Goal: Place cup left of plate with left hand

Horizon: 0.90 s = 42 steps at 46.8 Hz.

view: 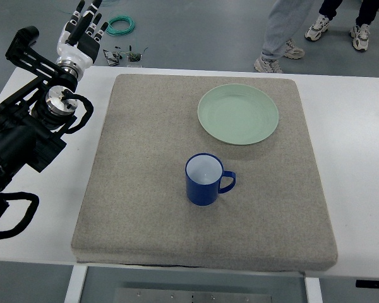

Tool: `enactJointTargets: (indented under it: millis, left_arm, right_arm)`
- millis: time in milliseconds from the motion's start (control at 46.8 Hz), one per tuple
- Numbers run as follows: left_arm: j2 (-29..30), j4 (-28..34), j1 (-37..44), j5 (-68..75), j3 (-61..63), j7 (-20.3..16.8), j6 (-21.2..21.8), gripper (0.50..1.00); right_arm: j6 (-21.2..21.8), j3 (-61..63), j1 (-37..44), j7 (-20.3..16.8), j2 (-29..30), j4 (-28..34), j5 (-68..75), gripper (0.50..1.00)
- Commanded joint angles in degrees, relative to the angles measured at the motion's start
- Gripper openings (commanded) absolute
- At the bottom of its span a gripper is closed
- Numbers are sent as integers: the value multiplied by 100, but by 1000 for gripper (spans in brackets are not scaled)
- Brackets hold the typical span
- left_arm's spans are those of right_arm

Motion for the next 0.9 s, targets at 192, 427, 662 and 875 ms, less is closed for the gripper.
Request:
enactJointTargets:
  millis: [192,427,662,875]
  left_arm:
    - [0,0,0,9,42,-9,-1,994]
    - [17,0,-53,18,95,0,26,994]
    - [17,-61,-44,44,95,0,-9,994]
    - [193,-807,9,255,147,26,-9,994]
  right_arm:
    - [0,0,0,0,0,0,0,934]
    - [0,0,0,0,0,0,0,934]
    - [0,0,0,0,0,0,0,934]
    - [0,0,0,0,0,0,0,934]
